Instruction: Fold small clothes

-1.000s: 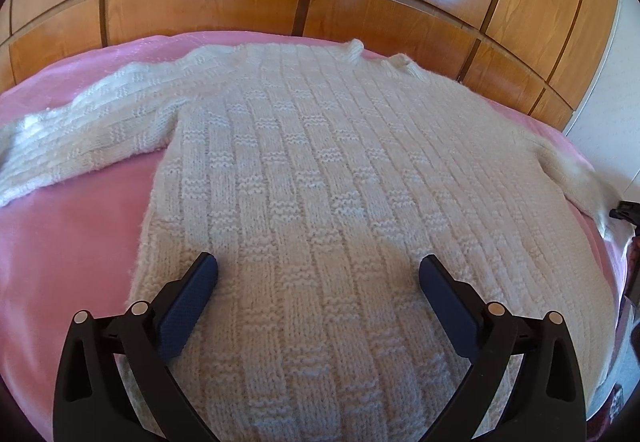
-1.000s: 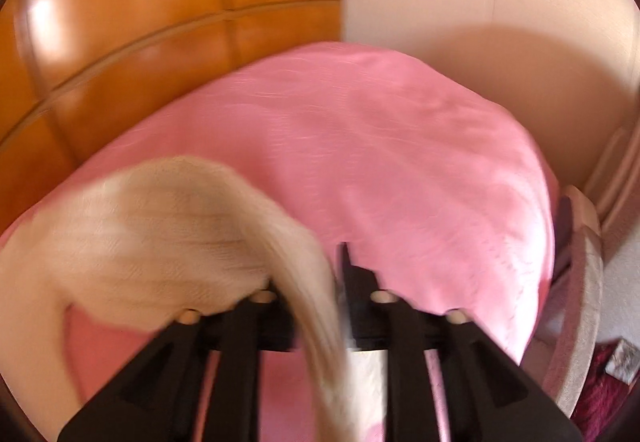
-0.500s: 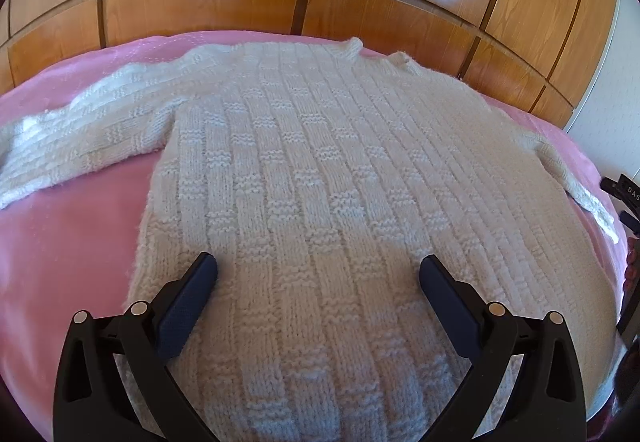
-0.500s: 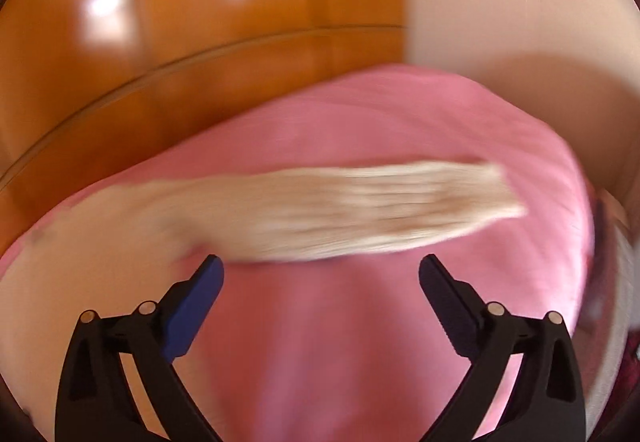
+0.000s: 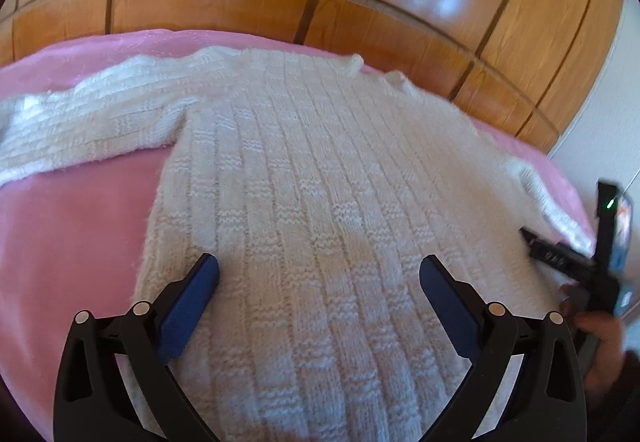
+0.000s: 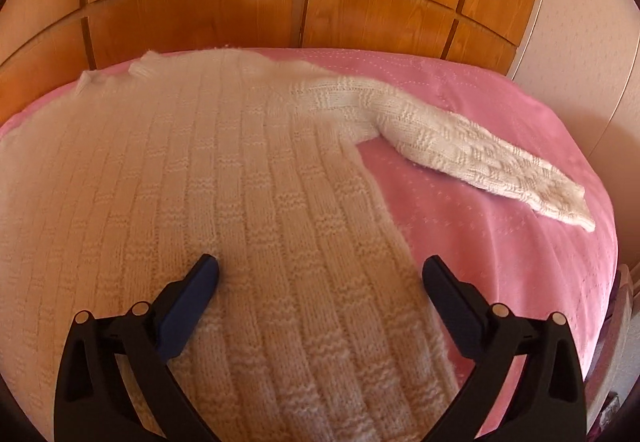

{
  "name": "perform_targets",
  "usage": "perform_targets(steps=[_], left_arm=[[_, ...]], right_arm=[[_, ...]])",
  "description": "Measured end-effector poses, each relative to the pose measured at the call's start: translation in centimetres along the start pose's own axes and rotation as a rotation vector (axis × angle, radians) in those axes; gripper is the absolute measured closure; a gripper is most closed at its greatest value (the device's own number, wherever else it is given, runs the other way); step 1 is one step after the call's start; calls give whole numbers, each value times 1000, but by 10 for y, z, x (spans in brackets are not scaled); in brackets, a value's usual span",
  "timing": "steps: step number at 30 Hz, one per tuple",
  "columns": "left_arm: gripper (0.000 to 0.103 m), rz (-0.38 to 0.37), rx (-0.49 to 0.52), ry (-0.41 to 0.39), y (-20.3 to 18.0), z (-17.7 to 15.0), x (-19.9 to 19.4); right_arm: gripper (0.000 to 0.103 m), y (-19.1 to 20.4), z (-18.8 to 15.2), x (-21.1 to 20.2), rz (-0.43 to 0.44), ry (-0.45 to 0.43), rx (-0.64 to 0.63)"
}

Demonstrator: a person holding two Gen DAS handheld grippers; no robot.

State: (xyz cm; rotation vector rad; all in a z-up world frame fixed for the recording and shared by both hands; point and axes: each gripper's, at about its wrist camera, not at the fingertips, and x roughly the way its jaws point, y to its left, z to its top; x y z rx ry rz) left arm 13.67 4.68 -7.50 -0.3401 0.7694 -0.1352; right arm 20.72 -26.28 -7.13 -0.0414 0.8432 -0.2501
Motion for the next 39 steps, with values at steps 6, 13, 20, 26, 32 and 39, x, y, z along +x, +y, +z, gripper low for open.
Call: perform_targets(steps=[6, 13, 20, 26, 32, 39], left_arm=[[4, 45, -31, -41, 43, 7, -37], [6, 465, 65, -174, 121, 23, -83], [21, 785, 42, -93, 208, 43, -91], [50, 772, -53, 8, 250, 39, -86], [87, 718, -33, 58, 246, 49, -97], [90, 330, -217, 156, 223, 83, -107]], right_arm=[[2, -28, 3, 17, 97, 25, 83], [2, -27, 4, 16, 81, 16, 77], [2, -26, 3, 15, 77, 14, 77], [2, -27, 3, 15, 79, 14, 76], [2, -27, 3, 15, 79, 13, 75], [2, -27, 3, 15, 80, 13, 75]])
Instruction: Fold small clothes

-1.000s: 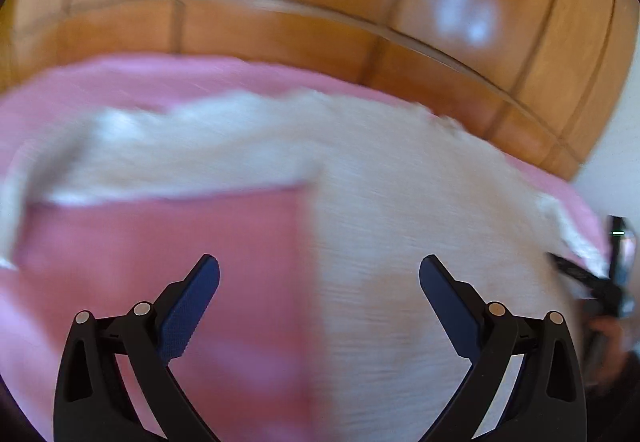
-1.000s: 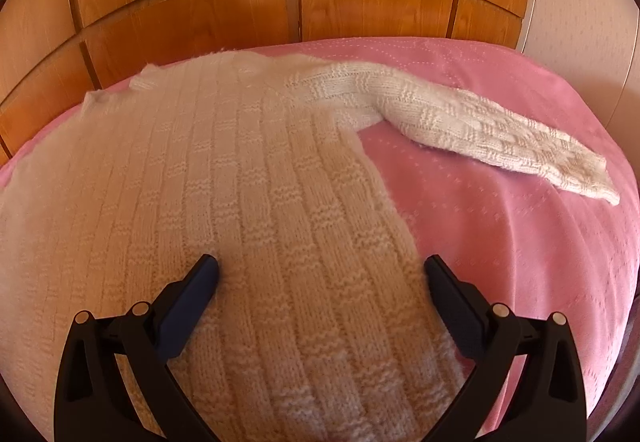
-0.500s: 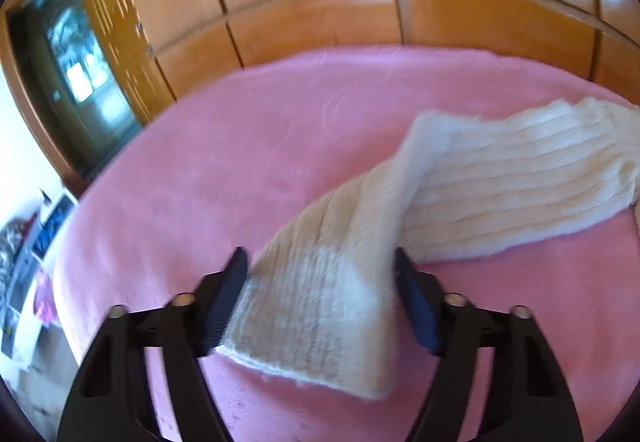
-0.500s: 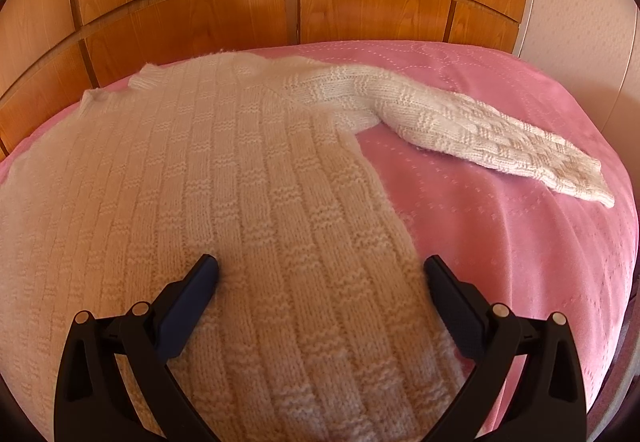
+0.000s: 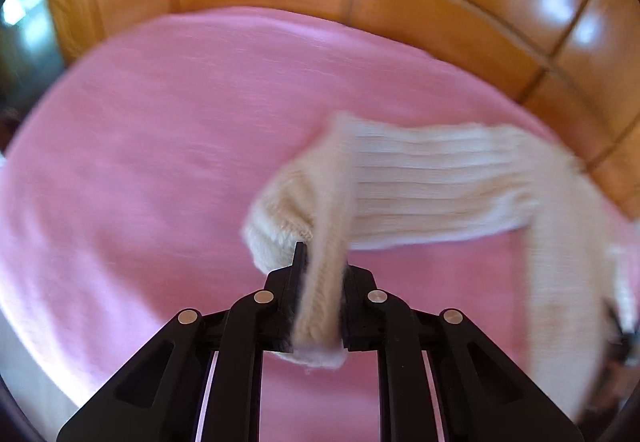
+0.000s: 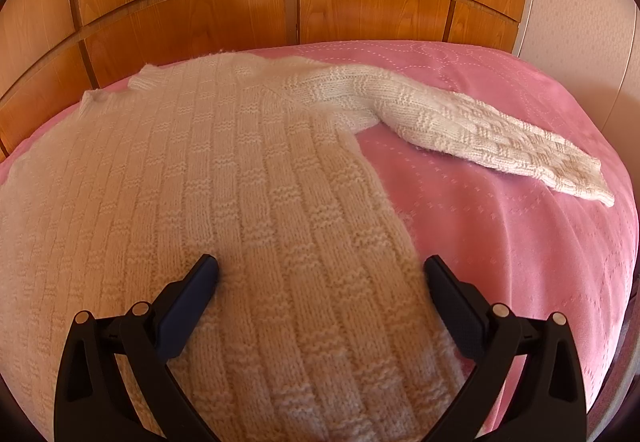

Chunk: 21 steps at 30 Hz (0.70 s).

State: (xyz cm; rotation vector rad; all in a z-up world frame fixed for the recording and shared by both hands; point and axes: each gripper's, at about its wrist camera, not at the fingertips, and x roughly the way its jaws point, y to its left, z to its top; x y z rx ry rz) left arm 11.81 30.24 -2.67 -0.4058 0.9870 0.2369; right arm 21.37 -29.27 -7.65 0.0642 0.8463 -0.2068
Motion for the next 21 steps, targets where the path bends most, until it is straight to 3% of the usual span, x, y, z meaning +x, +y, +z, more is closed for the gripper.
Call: perform_targets(steps=[4, 7, 16, 21], left_arm=[[91, -207, 41, 56, -47, 23, -15], [91, -290, 70, 60, -82, 40, -24], [91, -364, 229, 46, -215, 83, -16], [91, -394, 310, 57, -274, 82, -7]], right_arm=[[2, 0, 0, 0, 1, 0, 1], [2, -1, 0, -1, 4, 0, 6], [2, -2, 0, -1, 9, -1, 15], [2, -2, 0, -1, 10, -2, 15]])
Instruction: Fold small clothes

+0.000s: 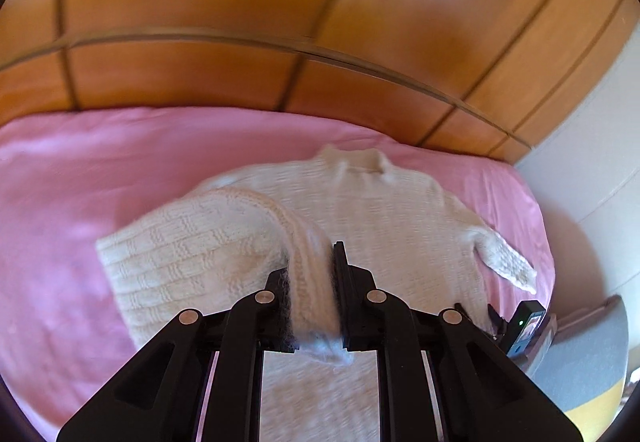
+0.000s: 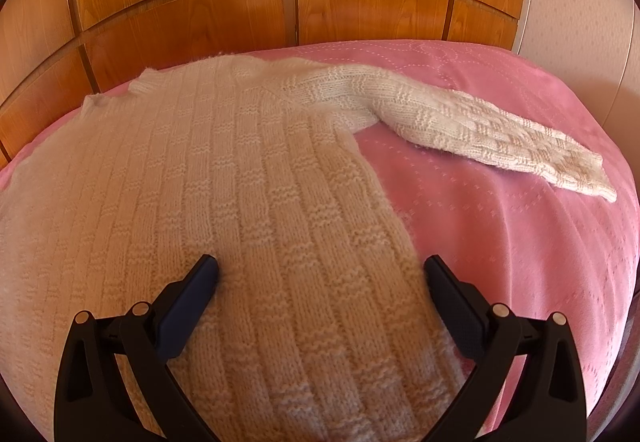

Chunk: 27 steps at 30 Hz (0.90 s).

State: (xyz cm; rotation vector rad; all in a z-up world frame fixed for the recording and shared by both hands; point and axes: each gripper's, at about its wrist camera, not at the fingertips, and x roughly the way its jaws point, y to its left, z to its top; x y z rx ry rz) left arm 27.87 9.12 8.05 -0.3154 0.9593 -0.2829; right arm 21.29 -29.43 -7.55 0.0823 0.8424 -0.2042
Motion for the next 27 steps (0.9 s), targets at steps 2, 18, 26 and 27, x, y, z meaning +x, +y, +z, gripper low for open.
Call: perform_targets(steps=[2, 18, 26, 27], left_arm=[[91, -19, 40, 14, -25, 5, 18], [91, -20, 164, -2, -143, -2, 151], [22, -56, 59, -89, -120, -50, 152], [22, -53, 49, -111, -109, -61, 146]], right_arm=[[2, 0, 0, 0, 0, 0, 0], [2, 0, 0, 0, 0, -3, 0], [2, 0, 0, 1, 3, -3, 1], [2, 0, 0, 1, 3, -3, 1]])
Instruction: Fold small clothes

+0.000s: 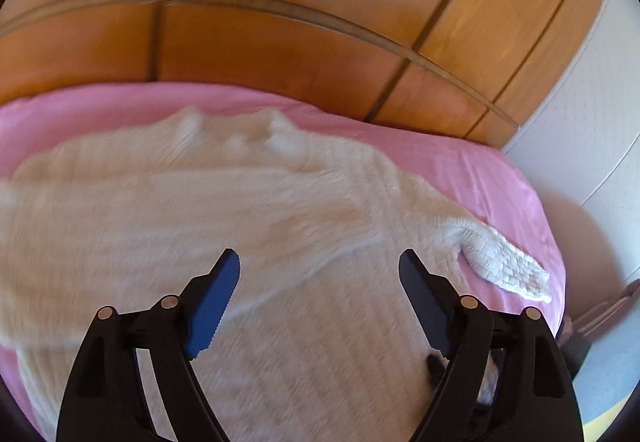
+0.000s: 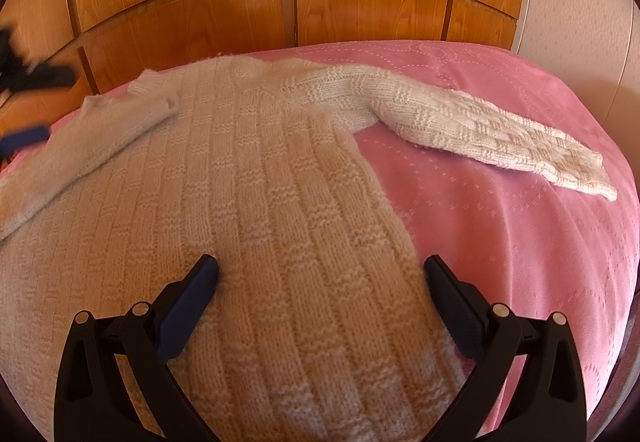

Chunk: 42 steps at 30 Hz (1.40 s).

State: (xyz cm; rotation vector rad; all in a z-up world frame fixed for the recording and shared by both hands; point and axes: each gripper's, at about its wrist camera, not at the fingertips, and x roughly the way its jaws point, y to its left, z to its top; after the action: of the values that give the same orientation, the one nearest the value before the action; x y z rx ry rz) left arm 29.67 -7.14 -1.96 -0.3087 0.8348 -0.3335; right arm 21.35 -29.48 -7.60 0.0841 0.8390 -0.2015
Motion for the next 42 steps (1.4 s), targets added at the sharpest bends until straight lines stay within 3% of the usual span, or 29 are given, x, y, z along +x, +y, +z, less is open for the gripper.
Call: perform_targets(steps=[2, 6, 9, 12, 14, 21, 25, 28, 30, 32, 35, 37, 42], left_arm=[[22, 59, -13, -61, 16, -15, -16], [22, 288, -59, -156, 64, -43, -46], [22, 398, -179, -217, 113, -59, -67], [22, 388, -338, -187, 152, -70, -71], [22, 342, -399, -167, 167, -72, -67], [20, 368, -364, -164, 163, -67, -64], [17, 372, -349, -158, 162, -71, -64], [15, 398, -320, -138, 159, -71, -58], [14, 401, -315, -134, 158, -71, -57], [14, 396, -317, -136, 159, -71, -58], [14, 395, -319, -138, 158, -71, -57], [14, 394, -319, -138, 158, -71, -57], [12, 388, -318, -139, 157, -70, -56]], right_arm=[[2, 0, 0, 0, 0, 0, 0], [2, 0, 0, 0, 0, 0, -1], [2, -1, -1, 0, 1, 0, 0], [2, -1, -1, 0, 4, -2, 1], [2, -1, 0, -1, 7, -4, 3], [2, -17, 0, -4, 97, 24, 68], [2, -48, 2, -12, 235, 5, 188], [2, -87, 5, -13, 258, -18, 337], [7, -111, 8, -12, 282, -42, 417], [25, -137, 10, -8, 287, -59, 503], [38, -172, 12, 5, 276, -50, 641], [43, -193, 13, 11, 277, -59, 716], [43, -227, 29, 28, 284, -70, 794]])
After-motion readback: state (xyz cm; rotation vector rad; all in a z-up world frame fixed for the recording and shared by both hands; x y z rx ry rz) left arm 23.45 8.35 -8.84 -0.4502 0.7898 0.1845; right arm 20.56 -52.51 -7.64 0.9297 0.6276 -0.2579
